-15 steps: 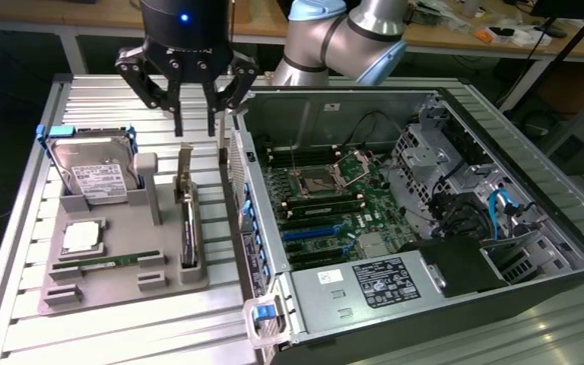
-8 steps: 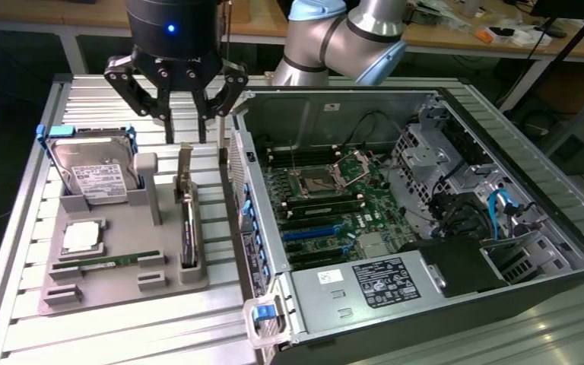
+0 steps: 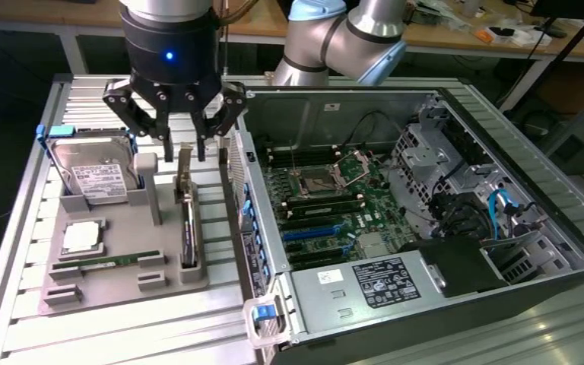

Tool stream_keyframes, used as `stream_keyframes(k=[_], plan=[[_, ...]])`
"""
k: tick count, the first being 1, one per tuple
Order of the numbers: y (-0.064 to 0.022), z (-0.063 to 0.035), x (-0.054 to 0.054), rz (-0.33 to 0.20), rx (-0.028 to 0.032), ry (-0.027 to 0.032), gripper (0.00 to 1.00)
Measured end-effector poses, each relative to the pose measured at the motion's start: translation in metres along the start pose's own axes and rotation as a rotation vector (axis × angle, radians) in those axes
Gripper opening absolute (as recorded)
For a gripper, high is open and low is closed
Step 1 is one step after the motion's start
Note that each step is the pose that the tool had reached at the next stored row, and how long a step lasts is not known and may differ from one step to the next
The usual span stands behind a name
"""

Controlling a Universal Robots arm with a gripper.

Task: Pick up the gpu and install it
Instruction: 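Pick up the gpu and move the gpu toward the slot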

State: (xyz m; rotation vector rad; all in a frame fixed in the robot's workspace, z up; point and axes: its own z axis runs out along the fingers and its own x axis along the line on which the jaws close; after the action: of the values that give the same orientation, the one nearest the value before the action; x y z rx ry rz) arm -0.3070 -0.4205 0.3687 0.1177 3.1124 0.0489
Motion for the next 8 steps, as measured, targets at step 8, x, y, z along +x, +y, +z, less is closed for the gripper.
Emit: stream_keyframes(k=[8], plan=[[-0.0223, 0.0139, 0.000, 0.000, -0.0001, -0.0002, 0.42]])
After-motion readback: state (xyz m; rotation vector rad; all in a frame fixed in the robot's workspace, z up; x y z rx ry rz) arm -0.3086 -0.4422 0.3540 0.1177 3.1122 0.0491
